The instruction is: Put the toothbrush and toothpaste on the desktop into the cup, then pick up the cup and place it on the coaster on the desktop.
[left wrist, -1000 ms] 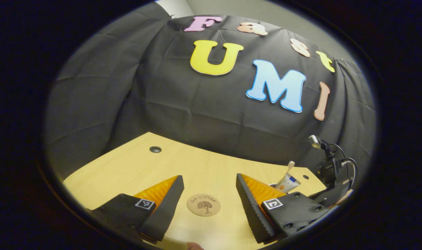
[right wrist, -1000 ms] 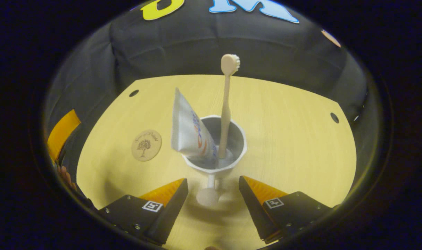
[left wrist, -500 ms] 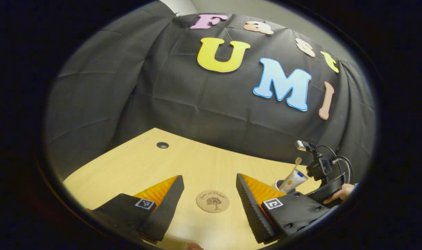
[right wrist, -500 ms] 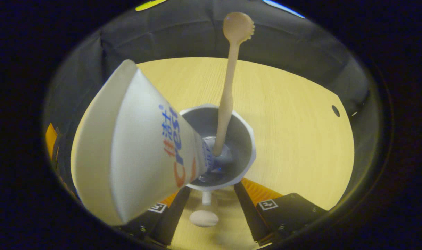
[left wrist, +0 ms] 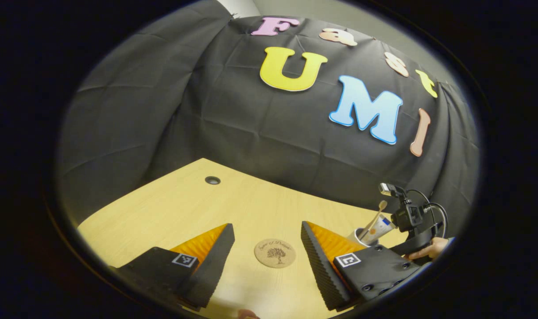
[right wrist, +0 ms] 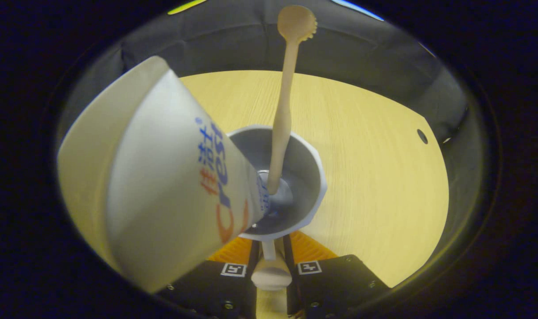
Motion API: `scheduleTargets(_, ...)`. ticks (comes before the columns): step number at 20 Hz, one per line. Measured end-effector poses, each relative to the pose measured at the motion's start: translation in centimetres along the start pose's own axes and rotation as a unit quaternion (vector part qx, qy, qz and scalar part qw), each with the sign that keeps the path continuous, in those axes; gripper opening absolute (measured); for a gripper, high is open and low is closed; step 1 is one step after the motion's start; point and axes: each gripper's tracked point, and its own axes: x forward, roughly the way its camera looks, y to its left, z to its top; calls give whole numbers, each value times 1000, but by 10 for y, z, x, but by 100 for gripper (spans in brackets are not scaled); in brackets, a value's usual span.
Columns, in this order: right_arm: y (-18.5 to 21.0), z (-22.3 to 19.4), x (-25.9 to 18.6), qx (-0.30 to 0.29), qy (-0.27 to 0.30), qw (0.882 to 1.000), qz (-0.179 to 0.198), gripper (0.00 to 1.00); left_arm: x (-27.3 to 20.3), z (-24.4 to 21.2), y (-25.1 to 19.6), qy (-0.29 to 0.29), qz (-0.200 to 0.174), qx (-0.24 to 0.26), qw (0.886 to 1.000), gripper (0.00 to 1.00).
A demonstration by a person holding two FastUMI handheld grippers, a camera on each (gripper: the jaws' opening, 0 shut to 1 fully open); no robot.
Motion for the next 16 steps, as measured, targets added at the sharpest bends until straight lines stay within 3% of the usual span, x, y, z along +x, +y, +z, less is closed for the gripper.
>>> scheduleTargets(2,3,1,-2,9,-5,1000,9,22,-4,1,4,-1,2,-1,1000,98)
scheduleTargets(4,9,4,-5,13,-10,1000,19,27,-8,2,5,-2,3,0,1000,97)
scheduleTargets(11,40,15,-27,-23,-33,999,33,27,-23,5,16,-4,5,-3,1000,97)
scheduleTargets(16,84,24,-27,-57,-40,996,49,26,-40,11,37,-12,17,3,1000,97)
